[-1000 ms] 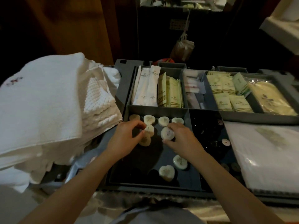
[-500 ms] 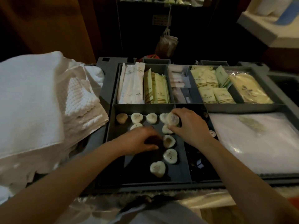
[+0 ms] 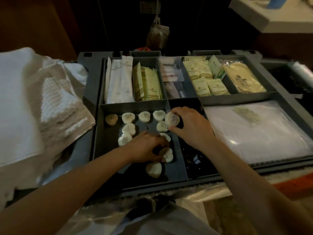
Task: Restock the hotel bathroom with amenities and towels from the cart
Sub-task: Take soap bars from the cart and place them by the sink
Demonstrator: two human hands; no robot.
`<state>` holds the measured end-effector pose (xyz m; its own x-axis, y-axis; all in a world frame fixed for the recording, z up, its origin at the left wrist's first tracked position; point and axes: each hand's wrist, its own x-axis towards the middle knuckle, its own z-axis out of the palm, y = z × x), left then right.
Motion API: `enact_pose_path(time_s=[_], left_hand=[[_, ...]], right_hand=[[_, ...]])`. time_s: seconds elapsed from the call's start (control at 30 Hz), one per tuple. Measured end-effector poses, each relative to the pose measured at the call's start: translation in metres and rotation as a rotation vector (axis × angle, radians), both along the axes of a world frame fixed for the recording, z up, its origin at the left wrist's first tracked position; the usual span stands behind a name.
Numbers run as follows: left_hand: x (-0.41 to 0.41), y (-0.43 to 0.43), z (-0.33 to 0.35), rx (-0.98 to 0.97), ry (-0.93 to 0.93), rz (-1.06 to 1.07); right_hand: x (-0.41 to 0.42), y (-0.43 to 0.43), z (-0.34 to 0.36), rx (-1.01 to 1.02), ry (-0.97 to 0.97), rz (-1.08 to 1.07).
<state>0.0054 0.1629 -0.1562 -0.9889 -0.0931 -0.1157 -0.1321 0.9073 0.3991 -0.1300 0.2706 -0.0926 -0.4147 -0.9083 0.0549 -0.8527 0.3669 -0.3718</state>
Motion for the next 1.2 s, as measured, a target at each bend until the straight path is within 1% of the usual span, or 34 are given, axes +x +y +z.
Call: enact_pose_path(time_s=[0.1, 0.2, 0.27, 0.3, 0.43, 0.63, 0.77, 0.83, 0.97, 1.2], left_hand=[[0.005, -0.005, -0.001, -0.061, -0.022, 0.012], [0.006, -0.011, 0.003, 0.002, -0.045, 0.012], [0.000, -0.015, 0.005, 0.058, -0.031, 0.027], [-0.003, -0.018, 0.005, 0.054, -0.020, 0.045], [-0.011, -0.022, 0.005, -0.051, 0.005, 0.097], [0.001, -0.028, 0.013, -0.061, -0.041, 0.151], [0.009, -0.033, 0.016, -0.233, -0.034, 0.147], [0.009, -0.031, 0.016, -0.225, -0.041, 0.143], [0.004, -0.023, 0.014, -0.201, -0.079, 0.054], [0.011, -0.031, 0.024, -0.180, -0.070, 0.160]], right_hand=[[0.000, 0.000, -0.001, 0.001, 0.006, 0.000], [-0.001, 0.000, -0.001, 0.005, 0.006, 0.002], [-0.002, -0.001, 0.000, 0.005, 0.010, 0.001], [-0.002, -0.001, 0.000, 0.006, 0.010, 0.000], [-0.005, -0.001, 0.000, 0.002, -0.005, -0.001], [-0.005, -0.002, -0.001, -0.006, -0.005, -0.005], [-0.005, -0.003, -0.002, 0.000, -0.004, 0.011], [-0.006, -0.006, -0.002, 0.001, 0.007, 0.019], [-0.008, -0.010, -0.003, 0.008, 0.007, 0.038], [-0.012, -0.015, 0.001, -0.003, 0.009, 0.076]])
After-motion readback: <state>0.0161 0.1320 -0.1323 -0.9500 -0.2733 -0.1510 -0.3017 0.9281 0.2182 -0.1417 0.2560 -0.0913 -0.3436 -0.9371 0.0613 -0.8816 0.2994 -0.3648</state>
